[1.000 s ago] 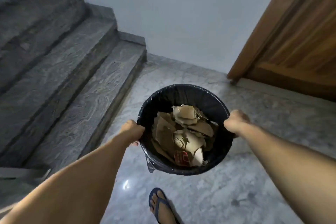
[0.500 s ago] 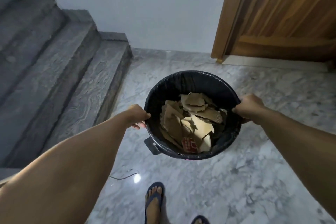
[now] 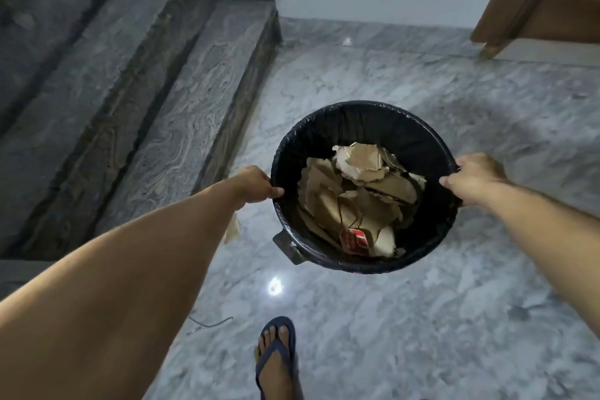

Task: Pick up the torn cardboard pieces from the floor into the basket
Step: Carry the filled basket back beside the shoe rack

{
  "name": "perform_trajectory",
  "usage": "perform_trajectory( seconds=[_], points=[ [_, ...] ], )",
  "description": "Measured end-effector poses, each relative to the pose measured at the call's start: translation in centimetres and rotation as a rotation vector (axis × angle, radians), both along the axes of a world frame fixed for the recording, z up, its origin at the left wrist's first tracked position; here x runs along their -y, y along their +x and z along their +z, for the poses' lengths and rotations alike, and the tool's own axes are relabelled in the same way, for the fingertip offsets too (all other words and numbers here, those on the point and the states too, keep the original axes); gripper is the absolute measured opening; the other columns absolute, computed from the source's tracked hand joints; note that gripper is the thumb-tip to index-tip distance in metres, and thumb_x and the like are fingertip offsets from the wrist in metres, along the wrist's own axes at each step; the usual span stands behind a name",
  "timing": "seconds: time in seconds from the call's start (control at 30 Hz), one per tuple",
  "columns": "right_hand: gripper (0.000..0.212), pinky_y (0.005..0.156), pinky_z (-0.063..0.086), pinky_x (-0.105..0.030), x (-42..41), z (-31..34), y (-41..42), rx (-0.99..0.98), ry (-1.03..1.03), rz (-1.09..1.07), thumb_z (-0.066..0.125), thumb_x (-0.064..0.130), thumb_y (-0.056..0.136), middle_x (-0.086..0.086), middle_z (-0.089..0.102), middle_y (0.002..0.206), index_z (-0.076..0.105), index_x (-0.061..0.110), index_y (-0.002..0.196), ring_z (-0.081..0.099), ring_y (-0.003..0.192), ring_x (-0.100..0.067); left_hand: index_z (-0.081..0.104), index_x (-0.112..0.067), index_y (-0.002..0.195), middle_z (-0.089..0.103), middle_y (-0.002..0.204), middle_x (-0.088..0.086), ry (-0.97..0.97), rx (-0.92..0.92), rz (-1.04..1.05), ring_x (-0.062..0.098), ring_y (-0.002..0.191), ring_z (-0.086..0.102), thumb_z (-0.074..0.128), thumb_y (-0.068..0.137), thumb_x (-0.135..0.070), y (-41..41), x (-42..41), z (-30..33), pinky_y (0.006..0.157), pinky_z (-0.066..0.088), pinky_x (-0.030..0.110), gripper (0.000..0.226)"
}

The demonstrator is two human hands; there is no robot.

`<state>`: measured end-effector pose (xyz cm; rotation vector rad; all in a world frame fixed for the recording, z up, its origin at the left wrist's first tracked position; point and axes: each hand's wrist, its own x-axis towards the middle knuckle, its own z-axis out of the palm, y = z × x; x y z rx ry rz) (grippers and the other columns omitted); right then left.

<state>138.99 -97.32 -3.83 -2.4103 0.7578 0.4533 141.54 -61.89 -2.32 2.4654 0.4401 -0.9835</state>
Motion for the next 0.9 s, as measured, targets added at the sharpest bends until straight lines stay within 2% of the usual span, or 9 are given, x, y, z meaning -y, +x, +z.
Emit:
perform_trajectory(
  seconds=[0.07, 0.17, 0.23, 0.3, 0.5, 0.7, 0.8, 0.9],
  points=[
    [0.008, 0.077, 0.060, -0.046, -2.3, -2.5, 1.3, 0.003, -0.007, 0.001, 0.070, 0.013, 0.078, -0.017, 0.072, 0.092, 0.072, 0.008, 0.084, 0.069, 0.085, -0.036, 0.066, -0.001, 0.114, 0.059, 0.107, 0.011, -0.013, 0.011, 0.015, 0.027, 0.101, 0.058, 0.068, 0.088, -0.034, 0.9, -2.1, -2.3, 0.084, 0.046, 0.033, 0.042],
    [0.009, 0.078, 0.058, -0.041, -5.7, -5.6, 3.4, 0.011, -0.035, 0.010, 0.070, 0.014, 0.081, -0.016, 0.071, 0.094, 0.071, 0.008, 0.087, 0.069, 0.087, -0.036, 0.063, 0.002, 0.111, 0.067, 0.104, 0.015, -0.081, -0.009, 0.066, 0.027, 0.090, 0.068, 0.066, 0.091, -0.029, 2.7, -5.5, -5.8, 0.080, 0.056, 0.039, 0.037],
    [0.005, 0.080, 0.055, -0.035, -7.4, -7.1, 4.8, 0.036, -0.041, 0.004, 0.070, 0.013, 0.082, -0.016, 0.071, 0.097, 0.067, 0.009, 0.083, 0.068, 0.090, -0.034, 0.060, 0.003, 0.109, 0.068, 0.099, 0.016, -0.138, -0.018, 0.123, 0.021, 0.073, 0.069, 0.062, 0.093, -0.022, 3.6, -6.9, -7.2, 0.075, 0.057, 0.038, 0.030],
    [0.006, 0.082, 0.051, -0.033, -9.1, -8.6, 6.1, 0.056, -0.034, 0.004, 0.070, 0.011, 0.082, -0.017, 0.071, 0.100, 0.064, 0.014, 0.082, 0.066, 0.095, -0.033, 0.059, 0.001, 0.107, 0.066, 0.094, 0.015, -0.158, -0.004, 0.161, 0.017, 0.065, 0.066, 0.061, 0.094, -0.019, 4.6, -8.5, -8.3, 0.072, 0.056, 0.036, 0.024],
    [0.012, 0.088, 0.050, -0.036, -12.5, -11.0, 8.5, 0.084, -0.038, 0.018, 0.069, 0.012, 0.084, -0.018, 0.070, 0.105, 0.070, 0.010, 0.096, 0.064, 0.101, -0.035, 0.054, -0.003, 0.099, 0.061, 0.076, 0.009, -0.190, 0.038, 0.238, 0.018, 0.064, 0.063, 0.058, 0.095, -0.017, 6.4, -11.6, -10.9, 0.060, 0.052, 0.031, 0.015],
    [0.023, 0.092, 0.052, -0.041, -13.9, -11.7, 9.8, 0.057, -0.073, -0.045, 0.064, 0.009, 0.086, -0.019, 0.067, 0.111, 0.067, 0.006, 0.108, 0.061, 0.105, -0.039, 0.057, -0.004, 0.102, 0.064, 0.087, 0.015, -0.281, 0.112, 0.322, 0.021, 0.069, 0.062, 0.059, 0.095, -0.017, 7.3, -12.4, -12.4, 0.076, 0.058, 0.039, 0.015],
    [0.035, 0.093, 0.048, -0.040, -15.2, -11.4, 8.9, 0.105, -0.139, -0.022, 0.062, 0.010, 0.083, -0.020, 0.061, 0.118, 0.062, 0.007, 0.117, 0.055, 0.113, -0.039, 0.060, -0.004, 0.104, 0.066, 0.089, 0.012, -0.379, 0.117, 0.397, 0.021, 0.070, 0.063, 0.059, 0.095, -0.029, 7.1, -13.0, -13.3, 0.076, 0.057, 0.039, 0.026],
    [0.058, 0.104, 0.037, -0.047, -17.7, -11.5, 6.8, 0.247, -0.294, 0.151, 0.068, 0.012, 0.077, -0.020, 0.044, 0.136, 0.050, 0.007, 0.133, 0.036, 0.130, -0.039, 0.062, -0.005, 0.104, 0.065, 0.089, 0.010, -0.422, 0.115, 0.532, 0.025, 0.075, 0.061, 0.043, 0.099, -0.046, 5.7, -13.5, -14.5, 0.072, 0.051, 0.035, 0.046]
  ],
)
